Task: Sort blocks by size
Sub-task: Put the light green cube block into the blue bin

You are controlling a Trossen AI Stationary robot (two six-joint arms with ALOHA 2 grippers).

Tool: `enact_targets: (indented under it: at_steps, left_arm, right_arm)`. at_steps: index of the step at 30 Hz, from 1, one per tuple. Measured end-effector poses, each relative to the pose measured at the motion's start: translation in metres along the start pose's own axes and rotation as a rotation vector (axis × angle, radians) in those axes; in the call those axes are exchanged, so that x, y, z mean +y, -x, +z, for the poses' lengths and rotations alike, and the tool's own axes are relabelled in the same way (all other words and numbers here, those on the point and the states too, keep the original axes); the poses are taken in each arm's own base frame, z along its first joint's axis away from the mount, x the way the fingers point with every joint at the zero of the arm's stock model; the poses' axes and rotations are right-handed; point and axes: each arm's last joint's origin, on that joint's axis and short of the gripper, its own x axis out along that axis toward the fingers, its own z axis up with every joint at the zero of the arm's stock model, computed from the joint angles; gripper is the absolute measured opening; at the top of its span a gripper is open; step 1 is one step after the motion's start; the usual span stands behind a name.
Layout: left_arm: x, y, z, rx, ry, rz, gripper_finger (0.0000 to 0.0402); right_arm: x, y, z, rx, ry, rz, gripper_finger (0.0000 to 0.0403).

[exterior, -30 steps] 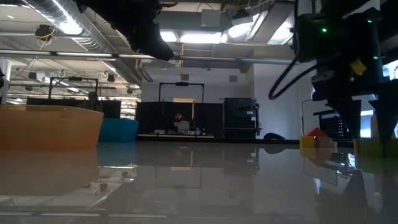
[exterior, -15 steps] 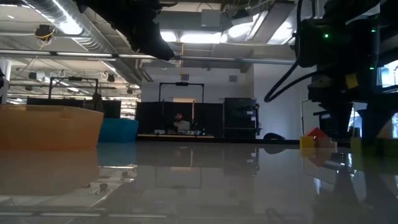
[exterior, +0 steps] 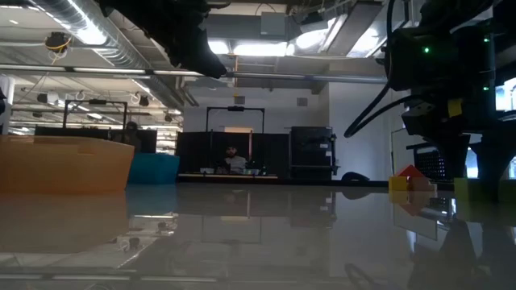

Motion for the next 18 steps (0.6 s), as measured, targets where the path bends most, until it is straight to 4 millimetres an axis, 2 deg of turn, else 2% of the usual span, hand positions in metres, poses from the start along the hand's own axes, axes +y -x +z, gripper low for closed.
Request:
enact_targets:
  at_steps: [5, 12, 18]
  left_arm:
    - [-0.002, 0.0, -0.001, 0.007, 0.001, -0.069, 0.0205]
    - [-0.005, 0.001, -0.002, 0.018, 0.015, -0.08, 0.0205]
    - [-0.011, 0.011, 0.001, -0.009, 0.006, -0.109, 0.0205]
  right_arm:
    - [0.001, -0.005, 0.003, 0.016, 0.004, -0.002, 0.0201]
    - [0.002, -0.009, 0.003, 0.055, 0.016, 0.001, 0.0136]
    - [0.001, -0.001, 0.009, 0.023, 0.015, -0.014, 0.0133]
